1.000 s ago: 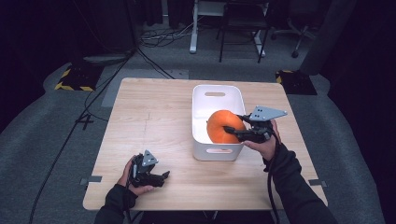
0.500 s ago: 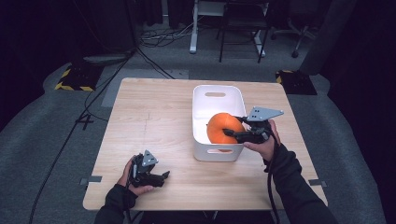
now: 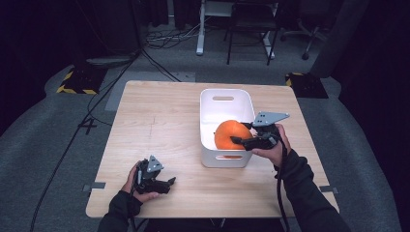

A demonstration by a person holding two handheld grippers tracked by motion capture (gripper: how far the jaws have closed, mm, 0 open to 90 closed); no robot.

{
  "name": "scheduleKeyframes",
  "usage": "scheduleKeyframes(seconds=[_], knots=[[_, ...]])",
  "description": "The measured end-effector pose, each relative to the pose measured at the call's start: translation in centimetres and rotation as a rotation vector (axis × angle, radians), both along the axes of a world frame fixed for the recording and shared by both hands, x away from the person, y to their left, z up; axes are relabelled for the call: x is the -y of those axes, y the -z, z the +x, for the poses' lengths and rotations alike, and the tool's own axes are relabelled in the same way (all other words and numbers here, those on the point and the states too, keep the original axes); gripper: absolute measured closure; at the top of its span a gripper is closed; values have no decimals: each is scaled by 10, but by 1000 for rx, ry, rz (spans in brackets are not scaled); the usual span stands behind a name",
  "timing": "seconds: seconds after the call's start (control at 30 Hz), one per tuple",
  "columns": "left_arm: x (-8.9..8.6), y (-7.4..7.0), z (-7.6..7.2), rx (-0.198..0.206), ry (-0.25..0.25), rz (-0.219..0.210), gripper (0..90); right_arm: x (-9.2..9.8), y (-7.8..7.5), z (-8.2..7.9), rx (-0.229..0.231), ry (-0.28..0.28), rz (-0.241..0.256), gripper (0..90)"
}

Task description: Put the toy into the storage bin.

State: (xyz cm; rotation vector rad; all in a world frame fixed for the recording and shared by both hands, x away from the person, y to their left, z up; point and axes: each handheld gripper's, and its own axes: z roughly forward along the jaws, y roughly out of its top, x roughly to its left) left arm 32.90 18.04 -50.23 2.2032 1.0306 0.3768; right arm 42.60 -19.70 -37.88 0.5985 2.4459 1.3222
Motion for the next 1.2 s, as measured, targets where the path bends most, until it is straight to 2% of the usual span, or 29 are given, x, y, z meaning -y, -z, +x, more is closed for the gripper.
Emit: scheduleKeyframes(seconds=[0.17,0.3,0.53,0.6,0.63,0.87,1.2], knots=[[0,0,0,-1,1,-1,145,-1,0,0,-14,0,-20,366],[0,0,0,-1,1,-1,145,-1,1,1,-18,-5,-57,361],[0,0,0,0,0,0,145,-2,4,3,-50,-13,-80,351],[0,0,0,-1,1,-1,145,-1,4,2,-58,-20,-77,379],[0,0,0,-1,1,-1,145,-1,4,2,-52,-24,-64,378],[0,0,0,-1,1,-1,145,1,6,3,-75,-16,-52,378],[0,0,0,0,0,0,145,3,2,-1,-41,-25,-48,374]])
